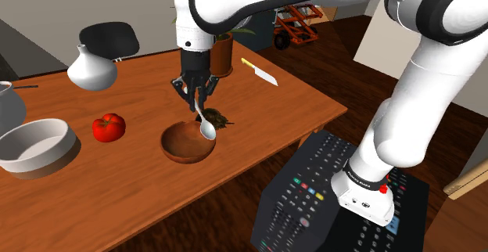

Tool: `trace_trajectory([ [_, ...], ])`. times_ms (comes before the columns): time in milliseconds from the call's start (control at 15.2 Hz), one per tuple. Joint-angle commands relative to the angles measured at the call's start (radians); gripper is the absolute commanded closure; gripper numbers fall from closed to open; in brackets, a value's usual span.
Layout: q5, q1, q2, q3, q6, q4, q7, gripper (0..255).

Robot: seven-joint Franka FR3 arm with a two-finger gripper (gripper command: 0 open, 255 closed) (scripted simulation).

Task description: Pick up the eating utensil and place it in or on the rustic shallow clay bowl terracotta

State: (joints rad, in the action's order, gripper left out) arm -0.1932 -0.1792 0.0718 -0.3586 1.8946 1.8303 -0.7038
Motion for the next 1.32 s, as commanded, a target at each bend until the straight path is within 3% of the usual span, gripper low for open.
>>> trace_trajectory([
  [0,0.028,-0.025,0.069,-0.017,-0.012,-0.086,-0.053,255],
  [132,0.051,-0.047,0.121,-0.026,-0.024,-0.152,-0.090,255],
  [1254,0.057,-0.053,0.167,-0.023,0.167,-0.004,-0.066,255],
])
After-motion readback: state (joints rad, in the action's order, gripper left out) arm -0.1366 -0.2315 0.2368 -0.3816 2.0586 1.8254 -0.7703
